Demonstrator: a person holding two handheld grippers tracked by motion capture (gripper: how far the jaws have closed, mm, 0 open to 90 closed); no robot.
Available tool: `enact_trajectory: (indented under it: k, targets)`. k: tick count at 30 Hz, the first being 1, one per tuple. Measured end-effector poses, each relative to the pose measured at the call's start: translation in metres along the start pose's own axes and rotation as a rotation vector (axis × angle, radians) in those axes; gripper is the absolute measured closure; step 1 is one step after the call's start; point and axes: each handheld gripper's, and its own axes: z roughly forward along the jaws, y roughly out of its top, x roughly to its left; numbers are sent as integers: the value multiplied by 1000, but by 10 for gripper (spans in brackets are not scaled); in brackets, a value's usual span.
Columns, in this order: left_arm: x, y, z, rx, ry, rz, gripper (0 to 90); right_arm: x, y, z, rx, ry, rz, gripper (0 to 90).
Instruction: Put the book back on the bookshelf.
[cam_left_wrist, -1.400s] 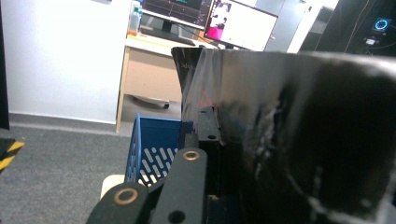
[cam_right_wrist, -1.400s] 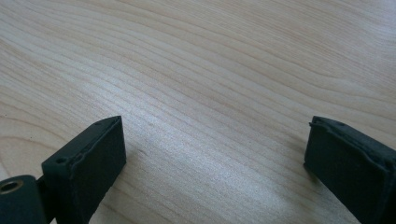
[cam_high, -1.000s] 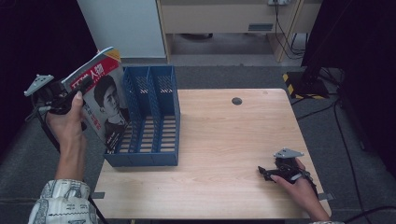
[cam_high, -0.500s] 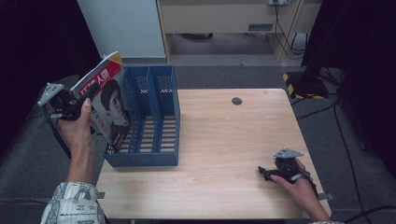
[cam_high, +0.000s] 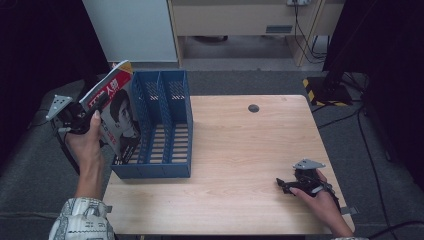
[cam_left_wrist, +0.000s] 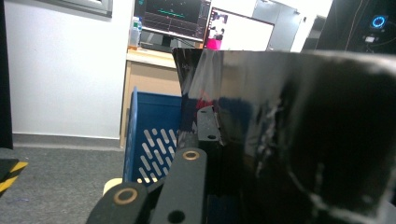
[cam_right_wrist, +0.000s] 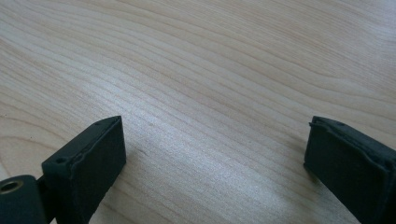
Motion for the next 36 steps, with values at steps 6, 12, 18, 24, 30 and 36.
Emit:
enact_trajectory:
  k: [6,12,18,24,30,36]
  targets:
    - [5,-19,-5,6,-6,-27,861,0,0,0,-2,-1,0,57]
    - [6,-28,-1,23,-2,-35,859,0,0,0,-2,-2,-1,58]
    - [5,-34,3,45,-3,-37,856,0,0,0,-2,-1,2,58]
    - [5,-37,6,51,6,-50,854,0,0,0,-2,-1,0,58]
    - [8,-37,4,68,29,-64,845,0,0,0,-2,-1,2,57]
    - [18,-40,1,105,63,-75,835,0,0,0,-2,-2,2,58]
